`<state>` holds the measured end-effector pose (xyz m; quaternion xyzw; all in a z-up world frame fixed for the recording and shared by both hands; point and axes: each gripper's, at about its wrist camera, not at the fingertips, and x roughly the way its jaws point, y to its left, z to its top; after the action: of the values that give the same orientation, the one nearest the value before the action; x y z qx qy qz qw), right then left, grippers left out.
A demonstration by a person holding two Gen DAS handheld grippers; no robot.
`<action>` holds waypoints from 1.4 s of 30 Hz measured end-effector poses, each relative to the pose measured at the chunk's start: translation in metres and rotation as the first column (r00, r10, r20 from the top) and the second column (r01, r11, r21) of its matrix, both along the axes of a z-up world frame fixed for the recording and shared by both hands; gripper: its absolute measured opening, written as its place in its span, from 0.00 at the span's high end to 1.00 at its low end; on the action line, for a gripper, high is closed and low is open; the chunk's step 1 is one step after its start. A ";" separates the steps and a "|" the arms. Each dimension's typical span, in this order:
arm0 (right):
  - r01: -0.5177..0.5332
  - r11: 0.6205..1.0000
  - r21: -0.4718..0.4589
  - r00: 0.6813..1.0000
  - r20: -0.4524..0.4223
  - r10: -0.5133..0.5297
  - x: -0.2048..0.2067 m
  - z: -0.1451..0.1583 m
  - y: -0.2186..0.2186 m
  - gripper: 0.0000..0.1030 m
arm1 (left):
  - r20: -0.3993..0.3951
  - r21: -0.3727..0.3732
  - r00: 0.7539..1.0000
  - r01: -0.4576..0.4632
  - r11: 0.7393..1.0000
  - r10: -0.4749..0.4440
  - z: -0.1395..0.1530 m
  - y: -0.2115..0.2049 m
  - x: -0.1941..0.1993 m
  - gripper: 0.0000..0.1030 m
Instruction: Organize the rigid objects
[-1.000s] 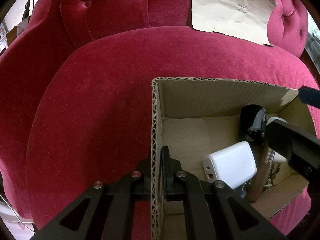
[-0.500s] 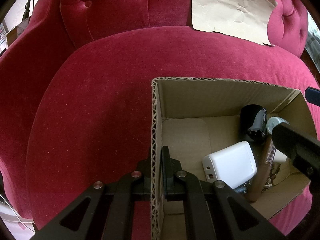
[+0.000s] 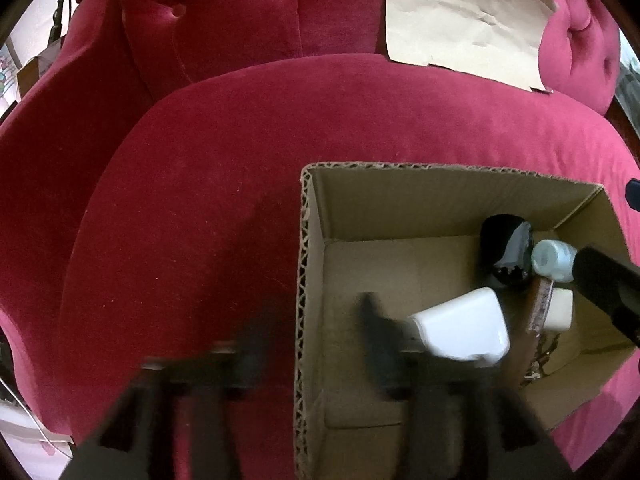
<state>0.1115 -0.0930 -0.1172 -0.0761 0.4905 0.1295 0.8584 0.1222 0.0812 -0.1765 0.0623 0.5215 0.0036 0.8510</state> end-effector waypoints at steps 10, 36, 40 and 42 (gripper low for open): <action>0.072 0.997 0.003 0.997 0.020 -0.072 -0.012 0.022 -0.026 0.00 | 0.080 0.035 0.996 -0.047 0.998 0.044 0.023 0.002 -0.014 0.00; 0.178 0.982 0.055 0.981 -0.084 -0.173 -0.091 0.087 -0.060 0.00 | 0.039 -0.051 0.999 0.032 0.998 -0.030 0.111 -0.040 -0.105 0.00; 0.190 0.980 0.061 0.978 -0.102 -0.184 -0.090 0.094 -0.064 0.00 | 0.039 -0.055 0.999 0.037 0.998 -0.034 0.120 -0.044 -0.109 0.00; 0.192 0.980 0.053 0.977 -0.109 -0.186 -0.090 0.097 -0.066 0.00 | 0.030 -0.058 0.999 0.037 0.998 -0.036 0.123 -0.046 -0.108 0.00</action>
<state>0.0213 -0.1594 -0.0204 0.0048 0.5349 0.0665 0.8423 0.0139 0.0352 -0.0531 0.0469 0.5077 -0.0263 0.8599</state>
